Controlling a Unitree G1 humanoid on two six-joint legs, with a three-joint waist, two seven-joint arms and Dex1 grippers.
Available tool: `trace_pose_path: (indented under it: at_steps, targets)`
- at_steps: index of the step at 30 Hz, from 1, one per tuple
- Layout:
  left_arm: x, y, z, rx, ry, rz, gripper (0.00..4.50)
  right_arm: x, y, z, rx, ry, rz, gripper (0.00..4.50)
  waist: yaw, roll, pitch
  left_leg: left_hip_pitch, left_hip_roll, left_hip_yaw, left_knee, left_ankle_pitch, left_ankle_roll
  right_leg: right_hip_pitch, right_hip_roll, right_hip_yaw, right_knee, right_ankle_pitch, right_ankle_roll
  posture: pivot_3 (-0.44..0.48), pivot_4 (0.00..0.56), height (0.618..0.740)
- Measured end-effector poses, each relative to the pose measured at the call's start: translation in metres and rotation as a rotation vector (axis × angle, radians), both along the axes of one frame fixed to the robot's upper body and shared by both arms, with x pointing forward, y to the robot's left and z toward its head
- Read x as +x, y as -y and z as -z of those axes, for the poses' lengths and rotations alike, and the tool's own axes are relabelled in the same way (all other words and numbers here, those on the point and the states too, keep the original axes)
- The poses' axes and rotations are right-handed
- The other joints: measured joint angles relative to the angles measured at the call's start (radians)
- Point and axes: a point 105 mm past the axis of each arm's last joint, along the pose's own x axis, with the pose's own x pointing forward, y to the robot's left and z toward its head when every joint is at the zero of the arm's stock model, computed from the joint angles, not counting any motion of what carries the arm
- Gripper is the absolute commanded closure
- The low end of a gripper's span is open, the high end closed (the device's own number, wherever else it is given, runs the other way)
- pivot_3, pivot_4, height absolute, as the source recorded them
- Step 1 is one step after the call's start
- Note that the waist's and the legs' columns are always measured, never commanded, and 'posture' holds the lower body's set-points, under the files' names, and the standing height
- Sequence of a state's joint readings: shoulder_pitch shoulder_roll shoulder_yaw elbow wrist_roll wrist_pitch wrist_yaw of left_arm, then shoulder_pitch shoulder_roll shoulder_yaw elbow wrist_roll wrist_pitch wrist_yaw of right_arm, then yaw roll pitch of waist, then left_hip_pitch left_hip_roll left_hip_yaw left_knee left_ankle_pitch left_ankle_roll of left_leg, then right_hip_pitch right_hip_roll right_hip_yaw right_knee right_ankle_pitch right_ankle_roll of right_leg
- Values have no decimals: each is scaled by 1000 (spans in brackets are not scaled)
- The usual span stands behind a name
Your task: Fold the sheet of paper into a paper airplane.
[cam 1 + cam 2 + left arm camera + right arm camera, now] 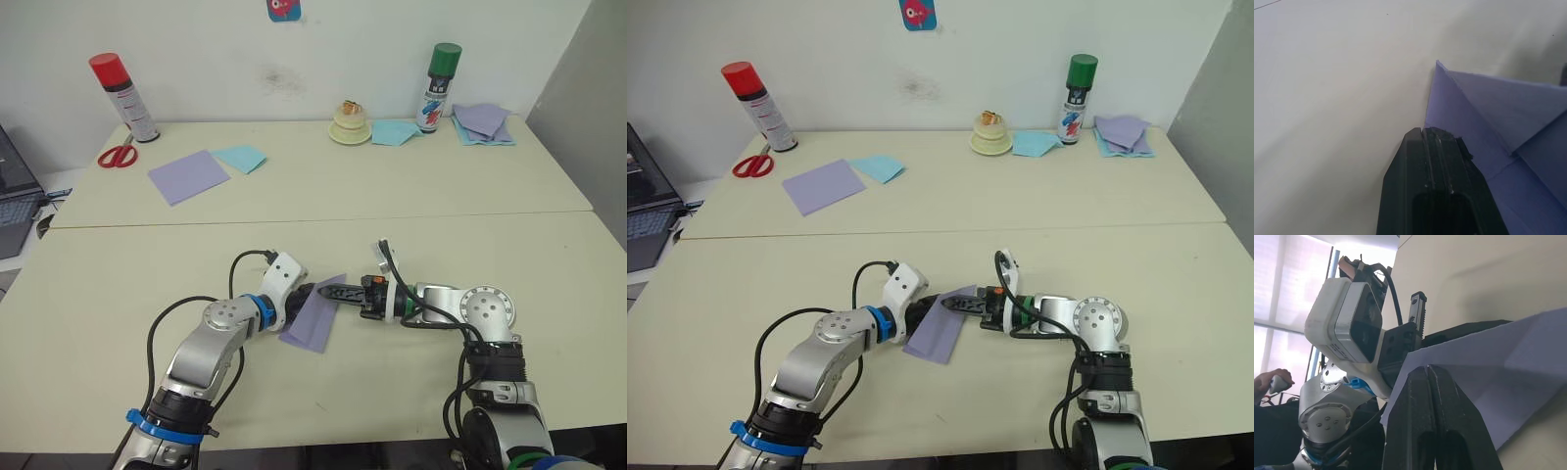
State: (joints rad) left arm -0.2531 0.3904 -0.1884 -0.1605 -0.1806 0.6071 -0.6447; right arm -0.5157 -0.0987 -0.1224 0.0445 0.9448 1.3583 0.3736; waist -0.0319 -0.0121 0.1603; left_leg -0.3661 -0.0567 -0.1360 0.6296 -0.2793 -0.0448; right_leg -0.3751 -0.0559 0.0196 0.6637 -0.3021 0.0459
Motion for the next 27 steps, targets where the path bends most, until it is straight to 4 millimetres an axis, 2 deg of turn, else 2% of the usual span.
trace_pose_path:
  at_steps: [7, 10, 13, 18, 21, 24, 27]
  targets:
    - [0, -2, 0, -12, -12, -7, 4500, 9, -13, 12, -190, 308, -37, 4447, 0, 0, 0, 0, 0, 0, 0, 0, -1, 0, 0, 0, 0, 0, 0, 0, 150, 740]
    - [-2, -11, 0, -3, -31, -17, 4500, 9, -19, 13, -218, 419, -70, 4447, -5, 0, 0, 1, 1, 0, 0, 2, -3, 0, 0, 0, 0, 0, 0, 0, 150, 740]
    - [-9, -29, -2, 4, -70, -24, 4500, 9, -17, 24, -289, 489, -108, 4447, -16, 0, 0, 1, 2, -2, 0, 2, -3, -2, 0, 1, 1, 0, 0, 0, 150, 740]
    - [-20, -64, -10, 12, -149, -57, 4500, 8, -16, 31, -348, 593, -164, 4447, -20, 0, 0, 1, 2, -3, -1, 1, -3, -3, 0, 2, 1, 0, 0, 0, 150, 740]
    - [-15, -75, -30, -62, -113, -86, 4500, 10, -13, 34, -382, 637, -177, 4447, -14, -2, 1, 1, 1, -4, 0, 1, -1, -3, 0, 1, 1, 1, 0, 0, 150, 740]
    - [-11, -69, -61, -126, -36, -41, 4500, 13, -11, 36, -407, 664, -179, 4447, -3, -5, 1, 1, 1, -5, 1, 1, -3, -3, 0, 1, 1, 2, 0, 0, 150, 740]
    - [-8, -61, -76, -117, 13, 1, 4500, 13, -12, 37, -407, 676, -184, 4447, -1, -4, 1, 1, 2, -4, 0, 2, -4, -2, 0, 1, 1, 3, -1, 0, 150, 740]
